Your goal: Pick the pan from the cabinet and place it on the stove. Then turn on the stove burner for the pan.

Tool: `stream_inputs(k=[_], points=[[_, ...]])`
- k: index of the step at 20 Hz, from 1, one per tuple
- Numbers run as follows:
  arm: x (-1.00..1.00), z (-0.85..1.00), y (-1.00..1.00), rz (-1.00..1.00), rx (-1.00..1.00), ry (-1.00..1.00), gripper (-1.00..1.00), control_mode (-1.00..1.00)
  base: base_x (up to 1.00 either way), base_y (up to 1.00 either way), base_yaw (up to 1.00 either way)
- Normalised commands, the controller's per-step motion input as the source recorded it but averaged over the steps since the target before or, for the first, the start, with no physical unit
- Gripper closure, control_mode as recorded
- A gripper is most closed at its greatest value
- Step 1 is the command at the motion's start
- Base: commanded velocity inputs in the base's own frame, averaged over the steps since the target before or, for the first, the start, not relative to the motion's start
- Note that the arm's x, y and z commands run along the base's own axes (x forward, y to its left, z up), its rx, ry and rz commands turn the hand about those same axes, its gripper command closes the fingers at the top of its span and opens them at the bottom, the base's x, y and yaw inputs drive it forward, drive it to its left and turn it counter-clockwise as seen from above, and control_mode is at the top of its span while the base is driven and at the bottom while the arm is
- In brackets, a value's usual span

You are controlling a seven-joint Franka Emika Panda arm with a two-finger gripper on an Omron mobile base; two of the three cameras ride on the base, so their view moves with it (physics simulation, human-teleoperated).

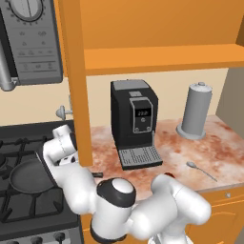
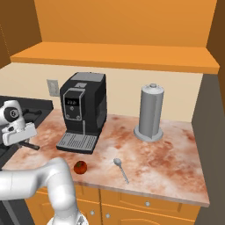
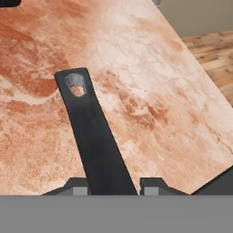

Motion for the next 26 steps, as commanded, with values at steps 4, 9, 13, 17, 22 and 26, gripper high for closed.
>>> stream_inputs(k=[4, 9, 13, 17, 22, 26], points=[[-0.28, 0.0, 0.03, 0.0, -0.01, 0.0, 1.0, -1.0, 0.0, 0.0, 0.0], [-0.32, -0.02, 0.02, 0.0, -0.01, 0.01, 1.0, -1.0, 0.0, 0.0, 0.0], [-0.16, -0.04, 0.08, 0.0, -0.03, 0.06, 1.0, -1.0, 0.0, 0.0, 0.0], [0.0, 0.0, 0.06, -0.01, -0.01, 0.04, 1.0, -1.0, 0.0, 0.0, 0.0], [-0.04, 0.0, -0.06, 0.08, 0.0, 0.0, 1.0, -1.0, 0.0, 0.0, 0.0], [-0.33, 0.0, -0.13, 0.1, 0.0, 0.0, 1.0, -1.0, 0.0, 0.0, 0.0]])
